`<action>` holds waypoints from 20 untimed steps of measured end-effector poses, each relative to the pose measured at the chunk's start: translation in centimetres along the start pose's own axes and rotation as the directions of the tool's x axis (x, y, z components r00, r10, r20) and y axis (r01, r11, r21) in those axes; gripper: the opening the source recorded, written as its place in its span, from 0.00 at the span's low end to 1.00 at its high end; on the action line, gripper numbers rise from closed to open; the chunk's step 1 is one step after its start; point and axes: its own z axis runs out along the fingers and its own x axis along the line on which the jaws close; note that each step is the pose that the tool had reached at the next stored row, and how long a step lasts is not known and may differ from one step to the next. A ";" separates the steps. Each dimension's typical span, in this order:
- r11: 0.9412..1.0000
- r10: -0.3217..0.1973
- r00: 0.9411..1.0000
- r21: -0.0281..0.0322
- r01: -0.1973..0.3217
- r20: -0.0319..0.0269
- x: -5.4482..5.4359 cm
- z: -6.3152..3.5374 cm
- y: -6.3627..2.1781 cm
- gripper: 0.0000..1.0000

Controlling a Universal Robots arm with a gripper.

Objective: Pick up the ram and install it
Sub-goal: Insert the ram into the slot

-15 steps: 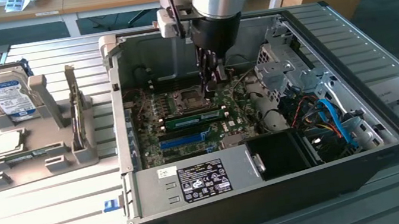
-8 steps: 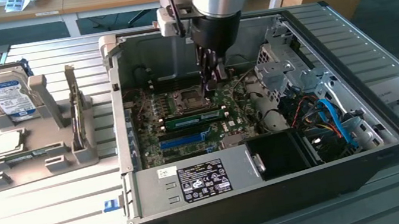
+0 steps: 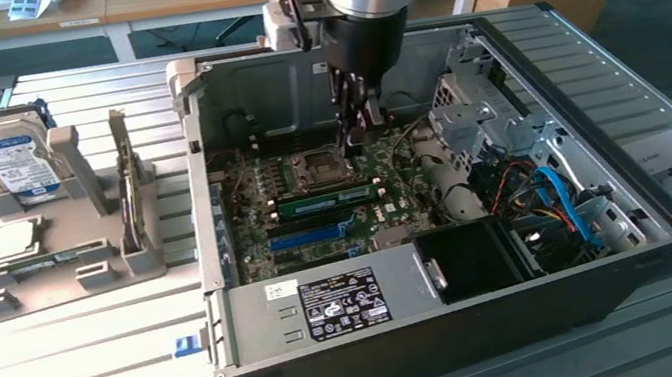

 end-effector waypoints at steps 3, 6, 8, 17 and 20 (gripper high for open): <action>1.000 0.000 1.000 0.000 0.000 0.000 0.0 -0.43 0.02 0.25; 1.000 0.000 1.000 0.000 0.000 0.000 0.0 -0.84 0.04 0.25; 1.000 0.000 1.000 0.000 0.000 0.000 0.0 -1.09 0.05 0.25; 1.000 0.000 1.000 0.000 0.000 0.000 0.0 -1.50 0.08 0.25; 1.000 0.000 1.000 0.000 0.000 0.000 0.0 -1.89 0.09 0.25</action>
